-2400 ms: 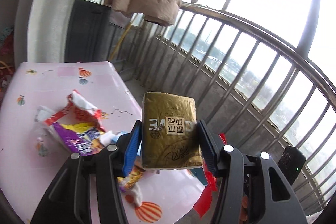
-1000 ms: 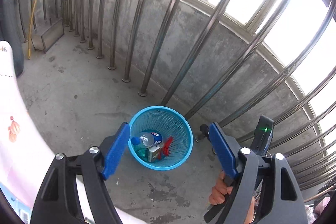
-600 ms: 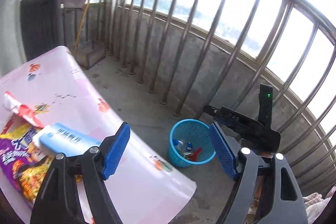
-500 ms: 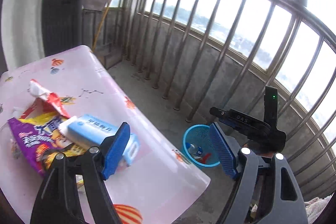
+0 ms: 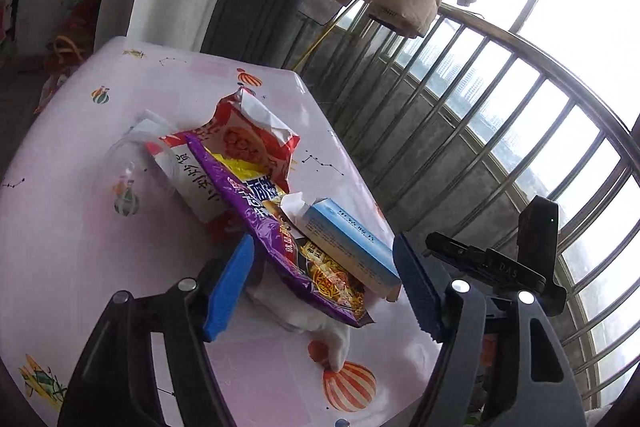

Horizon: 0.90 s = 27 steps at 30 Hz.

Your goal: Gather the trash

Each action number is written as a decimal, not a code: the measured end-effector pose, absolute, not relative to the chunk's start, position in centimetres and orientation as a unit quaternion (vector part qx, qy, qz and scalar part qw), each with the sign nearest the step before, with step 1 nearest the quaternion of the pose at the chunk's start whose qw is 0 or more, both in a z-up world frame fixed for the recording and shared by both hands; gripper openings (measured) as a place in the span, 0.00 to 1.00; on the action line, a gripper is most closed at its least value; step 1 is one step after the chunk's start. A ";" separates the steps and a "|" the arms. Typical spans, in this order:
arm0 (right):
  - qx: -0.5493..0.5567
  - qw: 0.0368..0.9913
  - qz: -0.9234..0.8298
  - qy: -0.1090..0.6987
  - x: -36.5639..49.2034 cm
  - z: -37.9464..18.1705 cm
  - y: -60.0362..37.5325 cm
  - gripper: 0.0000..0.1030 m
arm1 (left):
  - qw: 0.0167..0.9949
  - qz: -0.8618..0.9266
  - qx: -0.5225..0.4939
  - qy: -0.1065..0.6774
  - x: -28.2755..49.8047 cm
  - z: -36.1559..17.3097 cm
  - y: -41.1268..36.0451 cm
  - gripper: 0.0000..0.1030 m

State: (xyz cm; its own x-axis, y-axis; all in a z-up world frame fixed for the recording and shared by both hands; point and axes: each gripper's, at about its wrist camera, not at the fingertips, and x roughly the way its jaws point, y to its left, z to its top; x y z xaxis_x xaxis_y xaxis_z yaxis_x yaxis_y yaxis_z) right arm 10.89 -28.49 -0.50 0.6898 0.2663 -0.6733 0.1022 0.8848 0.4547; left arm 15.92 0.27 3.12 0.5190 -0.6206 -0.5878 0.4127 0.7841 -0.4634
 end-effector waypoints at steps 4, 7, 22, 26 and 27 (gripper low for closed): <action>0.212 0.881 0.063 0.419 12.8 -1.4 -27.1 0.78 | 0.847 -0.295 -0.150 0.416 18.0 1.1 -0.1 0.59; 0.215 0.869 0.071 0.439 14.6 -2.3 -26.6 0.78 | 0.840 -0.295 -0.158 0.428 19.1 0.1 -0.2 0.52; 0.147 0.827 0.126 0.529 14.5 -4.0 -20.3 0.76 | 0.820 -0.323 -0.147 0.449 18.9 -1.2 1.4 0.09; 0.146 0.817 0.130 0.542 12.8 -4.4 -19.2 0.68 | 0.815 -0.333 -0.137 0.453 17.3 -0.9 2.6 0.06; 0.148 0.816 0.130 0.544 12.3 -4.4 -19.0 0.68 | 0.814 -0.336 -0.135 0.455 16.8 -0.8 2.9 0.06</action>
State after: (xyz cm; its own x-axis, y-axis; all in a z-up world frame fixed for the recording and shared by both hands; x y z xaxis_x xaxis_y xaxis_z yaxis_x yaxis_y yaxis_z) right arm 12.30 -18.99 -4.42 0.3746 0.3735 -0.8486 -0.0516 0.9223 0.3831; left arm 16.81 2.90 -0.81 0.3605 -0.6693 -0.6497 0.4229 0.7381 -0.5257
